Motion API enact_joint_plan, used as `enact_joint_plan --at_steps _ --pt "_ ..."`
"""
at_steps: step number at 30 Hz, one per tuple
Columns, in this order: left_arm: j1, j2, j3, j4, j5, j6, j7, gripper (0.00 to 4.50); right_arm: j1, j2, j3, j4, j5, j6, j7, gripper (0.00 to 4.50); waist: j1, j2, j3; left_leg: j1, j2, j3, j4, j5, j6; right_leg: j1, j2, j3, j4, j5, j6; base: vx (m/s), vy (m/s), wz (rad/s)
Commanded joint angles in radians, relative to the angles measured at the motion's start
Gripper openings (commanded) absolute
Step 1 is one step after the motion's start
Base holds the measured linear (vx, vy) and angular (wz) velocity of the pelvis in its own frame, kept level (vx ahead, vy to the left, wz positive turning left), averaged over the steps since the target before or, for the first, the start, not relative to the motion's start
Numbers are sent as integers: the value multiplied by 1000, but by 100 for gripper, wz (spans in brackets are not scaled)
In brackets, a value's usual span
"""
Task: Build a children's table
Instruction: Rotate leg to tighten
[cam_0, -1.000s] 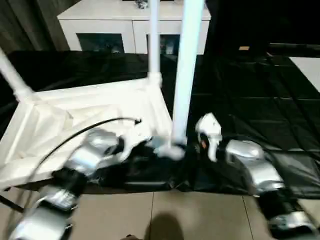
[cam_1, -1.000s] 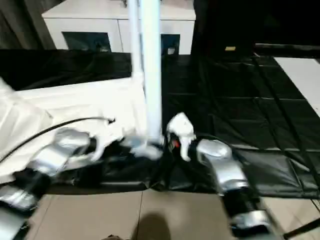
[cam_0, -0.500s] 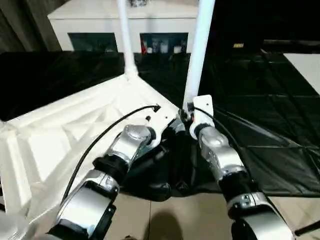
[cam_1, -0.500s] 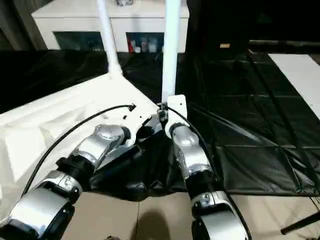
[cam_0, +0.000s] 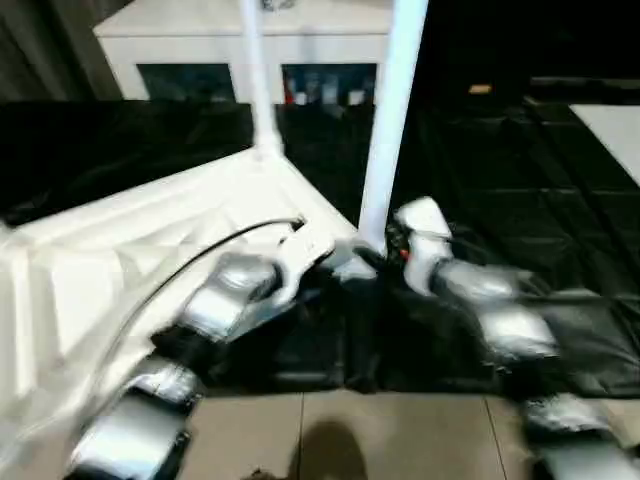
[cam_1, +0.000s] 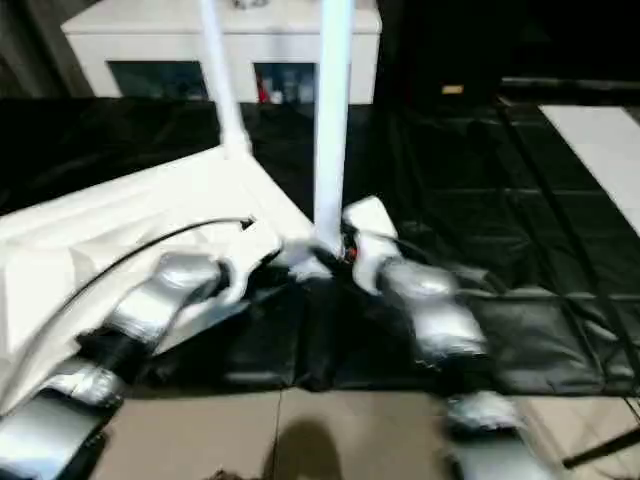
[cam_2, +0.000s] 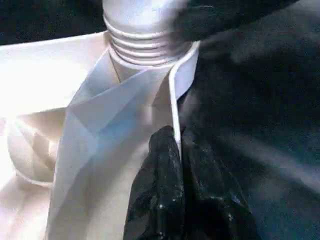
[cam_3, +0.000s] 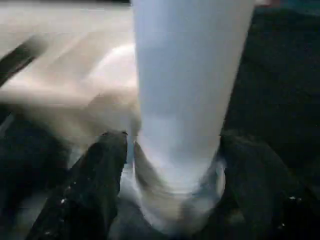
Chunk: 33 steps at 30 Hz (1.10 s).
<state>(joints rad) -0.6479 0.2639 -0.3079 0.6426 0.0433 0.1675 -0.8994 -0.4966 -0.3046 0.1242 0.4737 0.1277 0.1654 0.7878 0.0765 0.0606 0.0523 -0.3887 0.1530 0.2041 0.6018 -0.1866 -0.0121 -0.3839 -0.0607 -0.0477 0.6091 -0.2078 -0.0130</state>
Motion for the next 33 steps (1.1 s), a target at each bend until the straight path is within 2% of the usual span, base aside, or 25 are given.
enact_joint_plan --at_steps 1,2,6,8,9,11,14,15,19,21,24,26,27,33 --pt "35 21 -44 -59 -18 -29 -111 0 19 -26 53 -63 24 -3 139 314 6 -7 -68 22 95 -46 -68 -157 104 42 -103 47 -58 -19 -261 0 0 0" --pt "59 46 -54 -111 -38 -20 -168 0 31 -62 65 -88 36 -2 194 314 8 -9 -64 20 96 -46 -71 -174 100 41 -106 49 -61 -49 -263 0 0 0" --pt "84 85 -72 -170 -43 -10 -222 0 44 -106 79 -115 41 -9 265 314 17 -5 -59 34 97 -42 -75 -234 58 26 -103 53 -77 -190 -253 0 0 0" --pt "104 131 -88 -217 -36 -15 -276 0 41 -133 81 -120 27 -28 299 314 21 -5 -58 37 99 -45 -79 -252 39 23 -104 55 -78 -217 -246 0 0 0" --pt "108 139 -89 -227 -34 -16 -284 0 36 -136 80 -121 29 -26 303 314 20 -4 -58 33 98 -45 -81 -248 33 25 -101 54 -74 -207 -242 0 0 0" --pt "113 152 -92 -244 -31 -14 -296 0 35 -141 84 -130 36 -24 321 314 22 -5 -60 35 97 -45 -81 -242 29 25 -102 54 -73 -189 -241 0 0 0" --pt "112 158 -93 -248 -27 -14 -299 0 34 -144 106 -131 24 -44 340 314 21 -6 -61 30 94 -45 -79 -223 34 28 -102 53 -70 -164 -242 0 0 0" --pt "108 160 -95 -248 -24 -13 -297 0 34 -148 128 -126 1 -65 352 314 22 -9 -63 27 93 -45 -76 -199 41 30 -105 53 -68 -137 -246 0 0 0" --pt "102 161 -95 -250 -24 -10 -293 0 34 -151 147 -120 -20 -85 364 314 22 -9 -65 25 92 -44 -72 -170 61 31 -103 51 -64 -103 -251 0 0 0" --pt "102 161 -95 -250 -24 -9 -293 0 34 -150 148 -118 -23 -87 366 314 22 -9 -65 25 93 -45 -72 -174 62 31 -102 50 -64 -110 -251 0 0 0" --pt "100 164 -93 -251 -22 -9 -290 0 27 -149 150 -101 -25 -94 363 278 22 -8 -64 26 93 -45 -73 -184 61 31 -102 50 -66 -132 -250 0 0 0" --pt "101 166 -93 -252 -22 -8 -289 0 25 -148 150 -96 -25 -95 363 278 22 -9 -65 26 93 -45 -72 -180 60 31 -102 51 -66 -128 -250 0 0 0" --pt "102 166 -93 -252 -22 -8 -289 0 25 -148 150 -96 -25 -95 364 263 22 -9 -65 26 92 -45 -72 -178 62 32 -101 50 -65 -125 -250 0 0 0" --pt "107 178 -98 -252 -18 -6 -299 0 31 -155 156 -99 -31 -97 388 256 23 -9 -67 25 92 -45 -69 -158 72 33 -101 49 -62 -97 -254 0 0 0"
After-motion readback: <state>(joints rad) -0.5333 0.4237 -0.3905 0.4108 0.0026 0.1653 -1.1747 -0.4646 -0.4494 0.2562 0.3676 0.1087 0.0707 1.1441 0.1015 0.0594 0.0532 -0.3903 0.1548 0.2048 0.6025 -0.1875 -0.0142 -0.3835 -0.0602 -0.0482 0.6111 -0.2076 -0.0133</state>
